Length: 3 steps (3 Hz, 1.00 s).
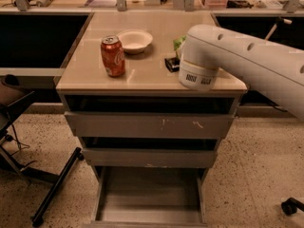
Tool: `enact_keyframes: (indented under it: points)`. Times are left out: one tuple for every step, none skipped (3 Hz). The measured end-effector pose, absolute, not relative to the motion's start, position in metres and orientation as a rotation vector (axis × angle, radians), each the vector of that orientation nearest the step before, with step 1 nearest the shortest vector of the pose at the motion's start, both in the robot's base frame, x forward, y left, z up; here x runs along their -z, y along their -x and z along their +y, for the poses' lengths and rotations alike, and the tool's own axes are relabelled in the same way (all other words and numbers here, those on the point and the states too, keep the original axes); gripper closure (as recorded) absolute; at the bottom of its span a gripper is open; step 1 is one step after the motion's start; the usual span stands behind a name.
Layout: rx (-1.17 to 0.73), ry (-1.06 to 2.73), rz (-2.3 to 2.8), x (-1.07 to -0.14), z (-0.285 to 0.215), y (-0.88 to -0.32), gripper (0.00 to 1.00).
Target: Pick green rice chip bag from bottom drawer and place on counter
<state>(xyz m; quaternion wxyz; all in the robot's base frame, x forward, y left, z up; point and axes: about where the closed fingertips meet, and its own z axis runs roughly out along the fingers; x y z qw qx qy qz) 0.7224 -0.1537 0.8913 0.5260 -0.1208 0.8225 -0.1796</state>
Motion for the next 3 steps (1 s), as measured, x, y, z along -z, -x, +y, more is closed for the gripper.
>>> enact_keyframes:
  points:
    - [0.411,0.27,2.032,-0.8632,-0.1598,-0.7238,1.0]
    - [0.411,0.27,2.032,-0.8633,-0.1598,-0.7237,0.82]
    - [0.411,0.27,2.032,-0.8633,-0.1598,-0.7237,0.59]
